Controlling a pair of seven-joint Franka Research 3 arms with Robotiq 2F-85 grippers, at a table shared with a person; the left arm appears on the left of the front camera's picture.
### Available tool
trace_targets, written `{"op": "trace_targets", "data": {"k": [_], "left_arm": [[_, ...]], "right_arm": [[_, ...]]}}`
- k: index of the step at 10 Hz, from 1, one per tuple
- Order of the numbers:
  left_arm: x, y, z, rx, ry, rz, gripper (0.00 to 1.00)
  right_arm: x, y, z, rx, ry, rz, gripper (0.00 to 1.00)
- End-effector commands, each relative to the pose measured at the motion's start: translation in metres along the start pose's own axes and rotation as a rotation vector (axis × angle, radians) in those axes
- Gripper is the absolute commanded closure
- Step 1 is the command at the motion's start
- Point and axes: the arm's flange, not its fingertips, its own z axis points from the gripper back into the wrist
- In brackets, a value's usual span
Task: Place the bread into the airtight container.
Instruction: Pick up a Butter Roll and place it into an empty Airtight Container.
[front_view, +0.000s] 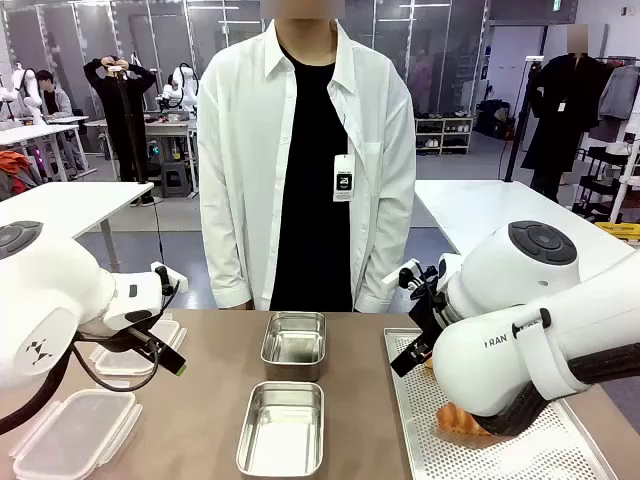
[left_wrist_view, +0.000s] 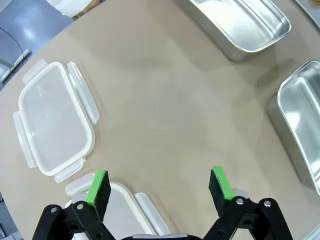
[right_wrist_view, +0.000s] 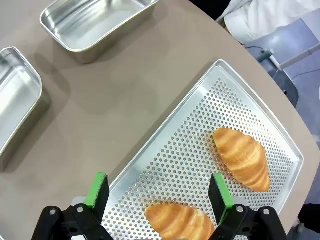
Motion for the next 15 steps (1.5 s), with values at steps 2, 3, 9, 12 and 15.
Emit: {"op": "trace_targets", "data": {"k": [2,3,9,12,15], "left_arm": [[0.000,0.000,0.000,0.000,0.000,-0.001,0.00],[0.000,0.000,0.000,0.000,0.000,-0.001,0.00],[0.000,0.000,0.000,0.000,0.000,-0.001,0.00],[0.043,0.010,0.051,-0.035,-0.004,0.005,0.00],[0.100,0.047,0.168,-0.207,-0.005,0.053,0.00]], "right_arm": [[0.000,0.000,0.000,0.000,0.000,0.000,0.00],[0.000,0.000,0.000,0.000,0.000,0.000,0.00],[0.000,0.000,0.000,0.000,0.000,0.000,0.00],[0.042,-0.021,0.065,0.007,-0.019,0.001,0.00],[0.086,-0.053,0.178,0.009,0.012,0.096,0.00]]}}
